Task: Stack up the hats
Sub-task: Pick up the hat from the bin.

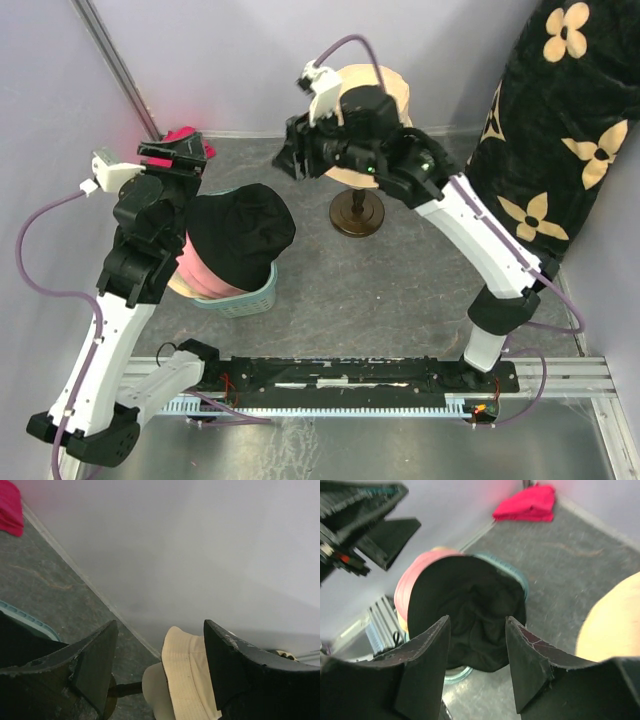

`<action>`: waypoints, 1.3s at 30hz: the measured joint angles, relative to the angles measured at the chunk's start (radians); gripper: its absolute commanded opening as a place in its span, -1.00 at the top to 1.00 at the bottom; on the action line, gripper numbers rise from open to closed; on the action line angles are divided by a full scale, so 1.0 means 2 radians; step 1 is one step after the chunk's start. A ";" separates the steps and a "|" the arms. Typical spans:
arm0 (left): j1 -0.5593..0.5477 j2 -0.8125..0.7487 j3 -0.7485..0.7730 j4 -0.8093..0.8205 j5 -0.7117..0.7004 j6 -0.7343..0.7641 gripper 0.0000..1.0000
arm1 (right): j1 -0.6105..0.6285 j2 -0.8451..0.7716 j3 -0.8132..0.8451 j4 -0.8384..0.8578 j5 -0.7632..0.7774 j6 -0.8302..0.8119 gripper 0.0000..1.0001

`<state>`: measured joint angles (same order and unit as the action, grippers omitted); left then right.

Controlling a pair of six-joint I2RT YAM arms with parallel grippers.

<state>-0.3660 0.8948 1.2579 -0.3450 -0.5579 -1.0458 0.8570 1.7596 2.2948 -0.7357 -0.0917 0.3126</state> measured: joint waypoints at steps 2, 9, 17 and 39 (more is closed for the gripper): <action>0.000 -0.011 -0.005 -0.013 -0.011 0.000 -0.53 | 0.017 0.010 -0.002 -0.016 0.007 -0.002 -0.14; 0.000 -0.043 -0.030 -0.049 -0.039 -0.001 -0.54 | 0.046 0.012 -0.048 -0.028 0.034 0.007 -0.21; 0.000 -0.062 -0.047 -0.081 -0.058 -0.002 -0.54 | 0.049 0.012 -0.092 -0.032 0.047 0.040 -0.22; 0.000 -0.071 -0.055 -0.099 -0.072 -0.002 -0.54 | 0.052 0.082 -0.091 -0.033 0.077 0.068 -0.21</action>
<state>-0.3660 0.7528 1.1488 -0.5438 -0.7021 -1.0492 0.9604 1.9236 2.1132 -0.8021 0.0616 0.4488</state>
